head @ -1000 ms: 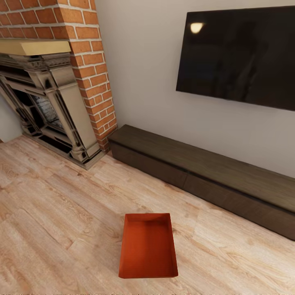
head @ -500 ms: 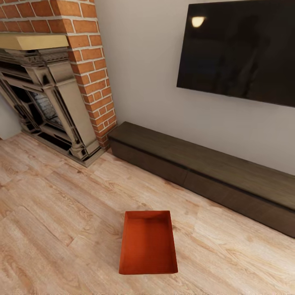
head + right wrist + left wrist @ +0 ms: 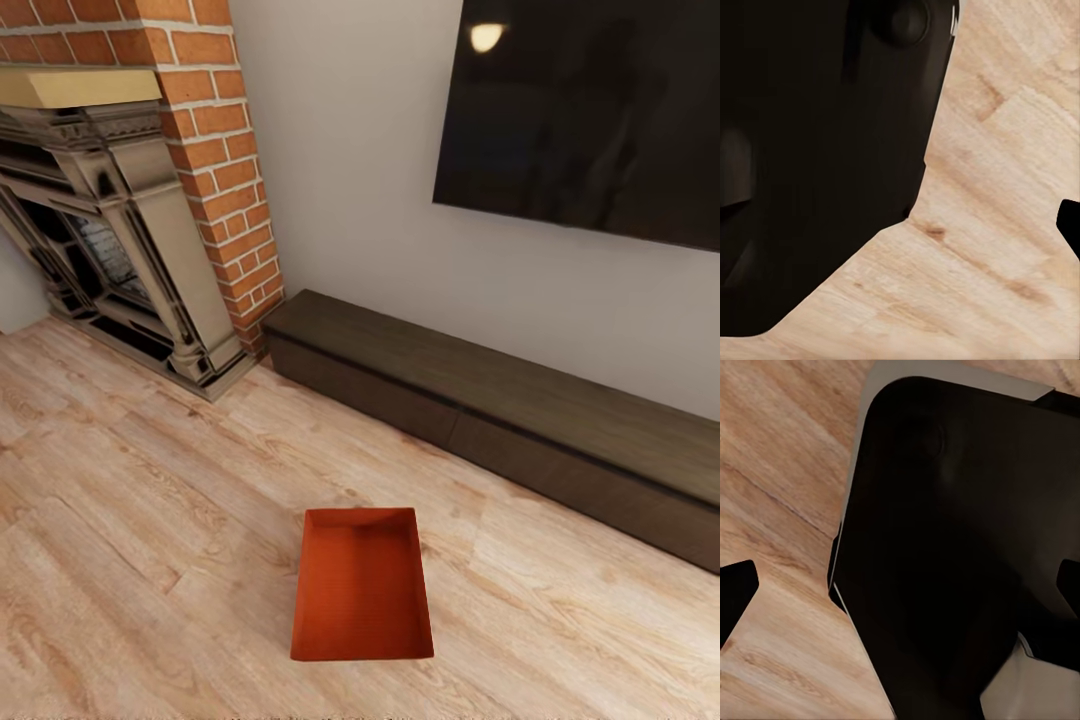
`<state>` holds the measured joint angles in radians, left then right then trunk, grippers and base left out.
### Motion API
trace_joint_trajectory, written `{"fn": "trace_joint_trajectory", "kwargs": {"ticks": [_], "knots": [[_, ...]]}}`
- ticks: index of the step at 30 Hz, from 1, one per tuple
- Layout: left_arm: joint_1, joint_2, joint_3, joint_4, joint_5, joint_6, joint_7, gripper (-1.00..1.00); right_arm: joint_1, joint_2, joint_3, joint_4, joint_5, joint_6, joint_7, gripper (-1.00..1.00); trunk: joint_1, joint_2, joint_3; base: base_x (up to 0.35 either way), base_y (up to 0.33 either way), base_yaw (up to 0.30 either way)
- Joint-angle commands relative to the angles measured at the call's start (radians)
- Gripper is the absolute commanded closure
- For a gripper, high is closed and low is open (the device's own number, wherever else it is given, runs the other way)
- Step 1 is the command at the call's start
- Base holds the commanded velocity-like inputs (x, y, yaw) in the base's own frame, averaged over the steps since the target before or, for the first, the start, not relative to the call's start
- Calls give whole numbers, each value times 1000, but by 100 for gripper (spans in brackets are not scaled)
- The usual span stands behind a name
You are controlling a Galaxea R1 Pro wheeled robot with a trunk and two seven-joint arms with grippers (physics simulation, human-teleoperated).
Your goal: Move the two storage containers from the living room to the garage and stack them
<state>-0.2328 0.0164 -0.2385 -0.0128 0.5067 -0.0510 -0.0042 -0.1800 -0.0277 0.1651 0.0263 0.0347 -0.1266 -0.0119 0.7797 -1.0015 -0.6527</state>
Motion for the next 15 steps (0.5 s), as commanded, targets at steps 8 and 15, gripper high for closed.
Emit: {"fn": "trace_joint_trajectory", "kwargs": {"ticks": [8, 15], "knots": [[0, 0, -8, 1, 9, -3, 0, -100, -1, 0, 4, 3, 4, -6, -7, -100, 0, 0, -13, 0, 0, 0], [0, 0, -8, 1, 9, -3, 0, -100, -1, 1, 4, 3, 4, -5, -12, -100, 0, 0, -23, 0, 0, 0]]}}
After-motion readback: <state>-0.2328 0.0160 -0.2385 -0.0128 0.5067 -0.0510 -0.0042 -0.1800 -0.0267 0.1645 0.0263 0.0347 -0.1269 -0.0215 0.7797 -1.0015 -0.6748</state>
